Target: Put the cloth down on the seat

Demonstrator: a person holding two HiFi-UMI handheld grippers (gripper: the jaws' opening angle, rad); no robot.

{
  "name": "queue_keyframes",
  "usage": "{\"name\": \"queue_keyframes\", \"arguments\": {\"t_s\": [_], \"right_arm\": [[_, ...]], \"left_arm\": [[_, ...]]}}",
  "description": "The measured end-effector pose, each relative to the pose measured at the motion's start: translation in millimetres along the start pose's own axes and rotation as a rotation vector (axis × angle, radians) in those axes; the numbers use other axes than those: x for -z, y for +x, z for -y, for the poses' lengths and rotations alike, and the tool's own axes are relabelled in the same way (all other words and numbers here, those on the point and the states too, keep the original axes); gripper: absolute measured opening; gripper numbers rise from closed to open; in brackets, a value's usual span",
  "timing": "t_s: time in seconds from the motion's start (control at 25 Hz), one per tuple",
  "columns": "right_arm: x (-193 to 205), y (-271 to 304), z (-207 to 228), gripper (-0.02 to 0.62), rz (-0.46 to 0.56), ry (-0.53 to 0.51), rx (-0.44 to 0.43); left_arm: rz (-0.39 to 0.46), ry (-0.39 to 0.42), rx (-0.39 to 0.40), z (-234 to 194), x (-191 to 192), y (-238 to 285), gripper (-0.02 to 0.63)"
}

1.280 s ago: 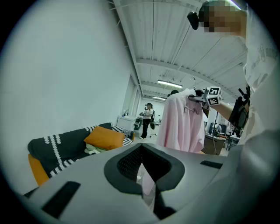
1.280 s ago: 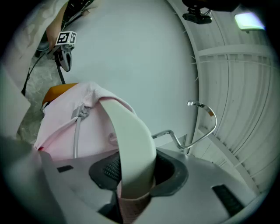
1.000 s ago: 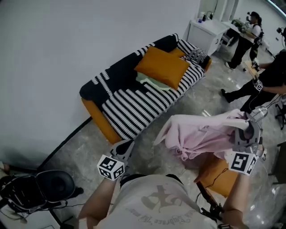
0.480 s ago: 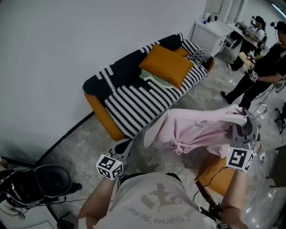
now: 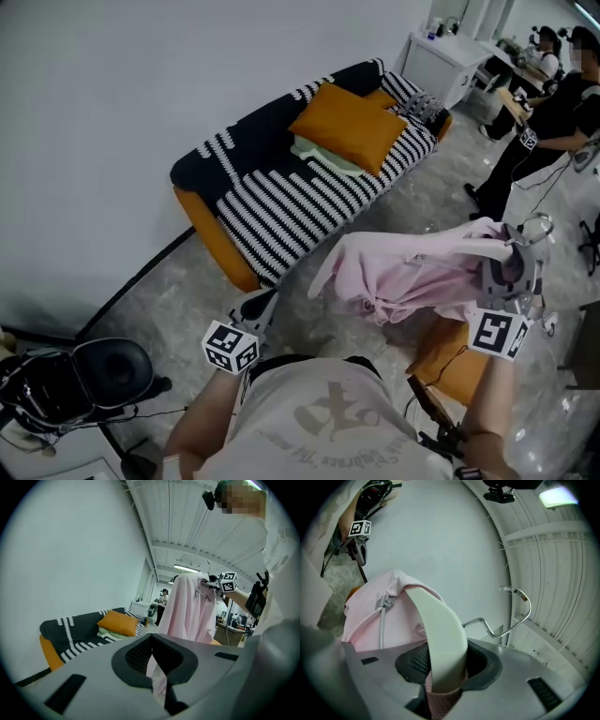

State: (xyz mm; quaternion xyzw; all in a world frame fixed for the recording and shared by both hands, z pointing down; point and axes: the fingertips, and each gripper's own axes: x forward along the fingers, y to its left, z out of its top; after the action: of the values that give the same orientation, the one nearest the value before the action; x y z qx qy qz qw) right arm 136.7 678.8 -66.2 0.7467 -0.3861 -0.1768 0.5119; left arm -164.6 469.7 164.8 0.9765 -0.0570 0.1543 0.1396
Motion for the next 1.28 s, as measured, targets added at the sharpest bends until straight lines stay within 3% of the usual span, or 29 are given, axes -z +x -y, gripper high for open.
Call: {"name": "queue_keyframes", "arguments": {"t_s": [0.48, 0.88, 1.28], "right_arm": [[-2.8, -1.8, -3.1, 0.158, 0.017, 0.006, -0.013], [-13.4, 6.1, -6.0, 0.158, 0.046, 0.019, -0.029], [-28.1, 16.7, -4.9, 0.158, 0.081, 0.035, -0.057]], "left_arm": [[-0.004, 0.001, 0.013, 7.8, 2.5, 7.5, 0.011], [-0.019, -0.018, -0.022, 0.8, 8.2, -6.2, 0.011], [-0.005, -0.016, 0.023, -10.6, -3.6, 30.1, 0.011]]}}
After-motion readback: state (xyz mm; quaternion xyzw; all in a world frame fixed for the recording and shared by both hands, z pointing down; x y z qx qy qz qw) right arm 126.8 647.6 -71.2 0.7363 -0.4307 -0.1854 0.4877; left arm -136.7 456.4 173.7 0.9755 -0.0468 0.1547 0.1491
